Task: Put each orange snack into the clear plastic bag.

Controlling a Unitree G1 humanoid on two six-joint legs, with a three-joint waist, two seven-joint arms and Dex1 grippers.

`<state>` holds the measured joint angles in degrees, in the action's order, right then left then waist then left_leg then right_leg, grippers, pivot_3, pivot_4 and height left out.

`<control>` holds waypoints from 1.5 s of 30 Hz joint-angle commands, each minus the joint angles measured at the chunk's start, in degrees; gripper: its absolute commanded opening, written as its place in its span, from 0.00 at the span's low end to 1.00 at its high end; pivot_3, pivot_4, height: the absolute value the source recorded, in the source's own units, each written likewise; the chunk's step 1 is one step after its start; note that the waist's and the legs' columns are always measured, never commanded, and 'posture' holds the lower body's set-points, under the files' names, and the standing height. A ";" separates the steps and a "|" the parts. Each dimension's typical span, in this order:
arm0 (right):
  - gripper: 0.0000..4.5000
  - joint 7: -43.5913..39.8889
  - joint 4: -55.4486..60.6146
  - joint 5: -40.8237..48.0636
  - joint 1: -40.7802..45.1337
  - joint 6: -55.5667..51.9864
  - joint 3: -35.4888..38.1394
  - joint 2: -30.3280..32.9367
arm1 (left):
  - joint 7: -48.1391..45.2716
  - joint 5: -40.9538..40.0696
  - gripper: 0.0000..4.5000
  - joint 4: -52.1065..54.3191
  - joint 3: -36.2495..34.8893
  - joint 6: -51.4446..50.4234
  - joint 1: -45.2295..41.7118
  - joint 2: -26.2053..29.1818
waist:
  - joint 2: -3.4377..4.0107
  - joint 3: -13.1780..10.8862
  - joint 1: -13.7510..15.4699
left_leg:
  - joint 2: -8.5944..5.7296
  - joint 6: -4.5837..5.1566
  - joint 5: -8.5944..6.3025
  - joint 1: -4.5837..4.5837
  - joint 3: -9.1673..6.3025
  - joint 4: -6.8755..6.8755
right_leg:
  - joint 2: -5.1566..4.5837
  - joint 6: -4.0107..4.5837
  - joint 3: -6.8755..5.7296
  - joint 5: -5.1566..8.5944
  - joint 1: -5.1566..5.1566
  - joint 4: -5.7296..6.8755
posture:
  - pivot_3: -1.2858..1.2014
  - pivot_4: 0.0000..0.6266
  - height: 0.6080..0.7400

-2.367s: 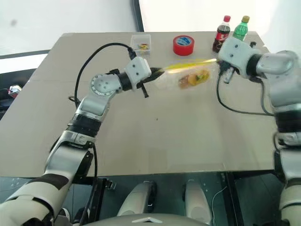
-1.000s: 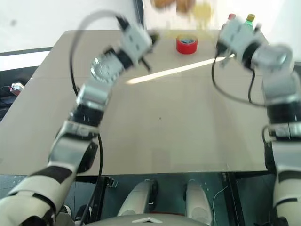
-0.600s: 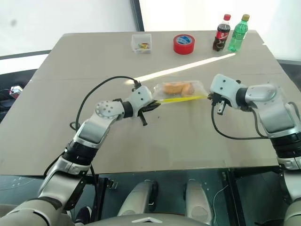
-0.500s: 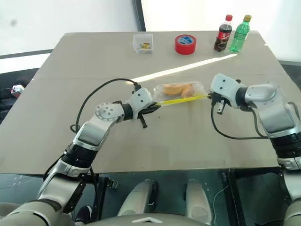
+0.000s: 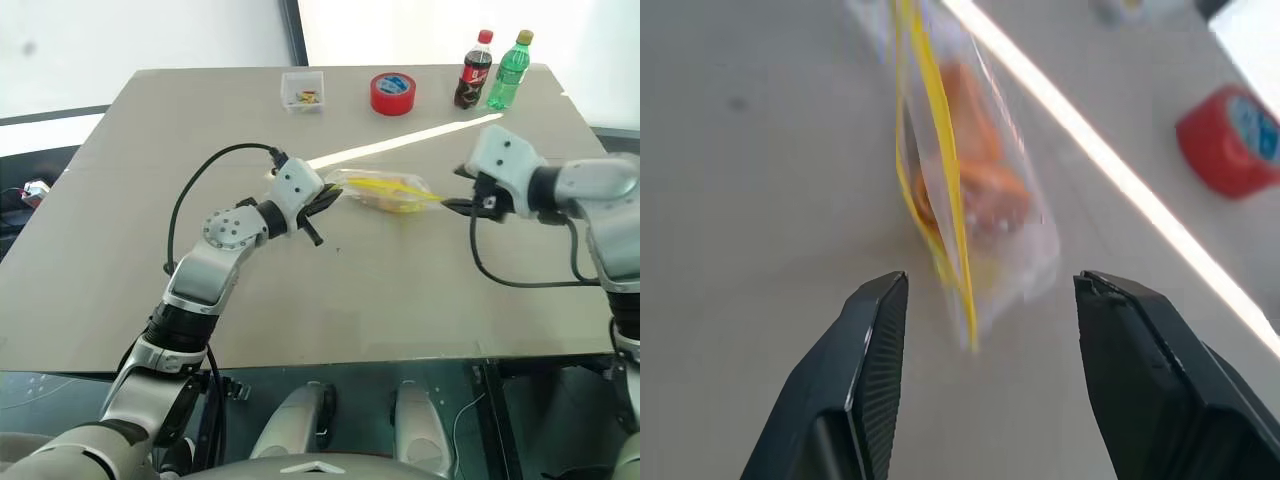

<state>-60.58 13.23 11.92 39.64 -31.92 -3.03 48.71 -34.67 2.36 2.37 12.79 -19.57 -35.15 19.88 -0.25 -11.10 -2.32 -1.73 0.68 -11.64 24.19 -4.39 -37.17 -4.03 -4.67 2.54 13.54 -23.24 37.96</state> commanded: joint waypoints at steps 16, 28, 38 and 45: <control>0.60 8.59 -13.80 -13.81 4.90 31.60 -8.61 -10.28 | 0.69 13.90 0.00 -1.35 5.85 17.70 -6.72 5.19 | -0.03 0.01 1.30 | -0.08 -0.01 0.01 0.33 0.11 -0.03 | -0.01 0.00 -0.06 -0.01 -0.26 -0.02 | 0.52 0.24 1.00; 0.48 7.59 -16.95 -15.49 5.90 39.14 -9.51 -12.96 | 0.23 15.65 0.00 -2.21 5.70 19.75 -6.65 5.51 | -0.03 0.01 1.35 | -0.09 -0.01 0.01 0.44 0.04 -0.06 | 0.00 0.00 -0.12 -0.01 -0.32 -0.01 | 0.52 0.24 1.00; 0.35 6.96 -17.94 -16.82 6.80 40.44 -9.99 -13.81 | 0.19 17.28 0.00 -3.20 5.96 22.23 -6.67 5.11 | -0.03 0.01 1.34 | -0.09 -0.01 0.01 0.43 0.04 -0.06 | 0.00 0.01 -0.12 -0.01 -0.32 -0.01 | 0.52 0.24 1.00; 0.35 6.63 -18.29 -18.03 7.63 42.46 -10.77 -14.11 | 0.35 20.20 0.00 -4.74 7.01 25.94 -6.56 6.40 | -0.02 0.02 1.35 | -0.09 -0.01 0.01 0.43 0.04 -0.06 | 0.01 0.01 -0.12 -0.01 -0.32 0.00 | 0.52 0.24 1.00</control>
<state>-53.67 -5.80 -5.96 45.60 9.03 -13.92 34.55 -34.74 21.94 -3.10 20.13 4.77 -41.07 25.89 -0.28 -11.08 -0.97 -1.82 0.67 -11.62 24.63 -4.35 -37.23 -4.03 -4.66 2.42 13.54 -23.56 37.95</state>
